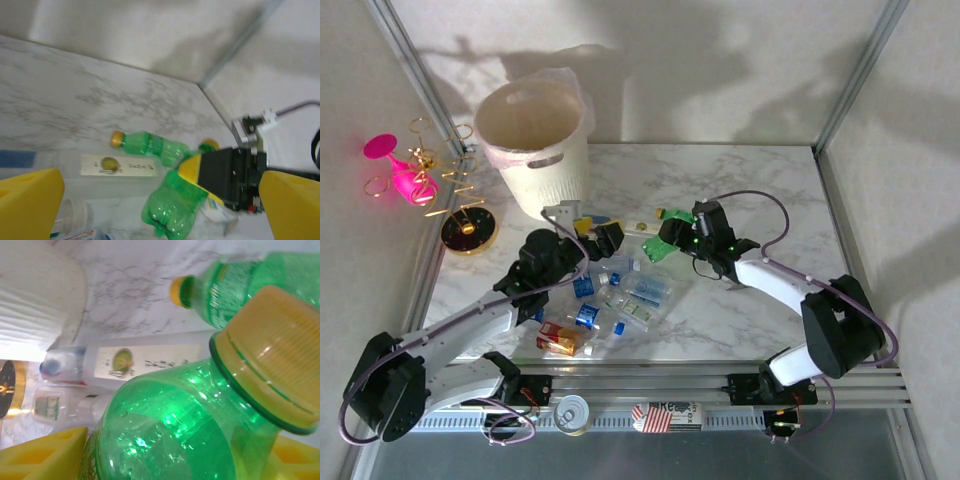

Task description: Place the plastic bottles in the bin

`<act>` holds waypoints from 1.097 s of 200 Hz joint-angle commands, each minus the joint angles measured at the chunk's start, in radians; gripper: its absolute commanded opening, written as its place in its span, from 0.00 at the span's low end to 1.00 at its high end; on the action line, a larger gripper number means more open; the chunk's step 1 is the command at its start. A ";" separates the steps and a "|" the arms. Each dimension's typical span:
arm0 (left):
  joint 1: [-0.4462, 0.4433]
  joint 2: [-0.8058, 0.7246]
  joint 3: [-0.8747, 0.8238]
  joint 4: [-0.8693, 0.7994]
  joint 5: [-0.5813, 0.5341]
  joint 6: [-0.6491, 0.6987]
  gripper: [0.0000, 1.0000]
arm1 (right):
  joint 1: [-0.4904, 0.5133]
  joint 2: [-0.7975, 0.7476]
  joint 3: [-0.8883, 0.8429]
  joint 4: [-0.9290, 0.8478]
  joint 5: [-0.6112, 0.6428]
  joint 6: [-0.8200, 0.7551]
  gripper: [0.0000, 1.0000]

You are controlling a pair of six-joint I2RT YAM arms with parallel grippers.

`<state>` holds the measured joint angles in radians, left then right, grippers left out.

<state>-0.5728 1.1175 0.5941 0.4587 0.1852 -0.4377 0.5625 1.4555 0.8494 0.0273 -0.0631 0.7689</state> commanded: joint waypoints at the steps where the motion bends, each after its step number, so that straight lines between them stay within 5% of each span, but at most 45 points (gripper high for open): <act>1: 0.010 0.060 0.079 -0.100 0.237 0.130 1.00 | -0.004 -0.060 0.049 -0.046 -0.056 -0.140 0.52; 49: 0.002 0.171 0.117 -0.073 0.382 0.127 0.99 | -0.003 -0.112 0.102 -0.063 -0.187 -0.189 0.52; 154: -0.047 0.295 0.219 -0.116 0.398 0.148 0.98 | -0.005 -0.131 0.133 -0.051 -0.364 -0.200 0.51; 219: -0.048 0.301 0.226 -0.087 0.389 0.131 0.69 | -0.006 -0.144 0.103 -0.026 -0.380 -0.185 0.51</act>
<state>-0.6201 1.4155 0.7914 0.3603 0.5797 -0.3138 0.5606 1.3422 0.9619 -0.0257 -0.4046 0.5873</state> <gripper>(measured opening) 0.735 0.676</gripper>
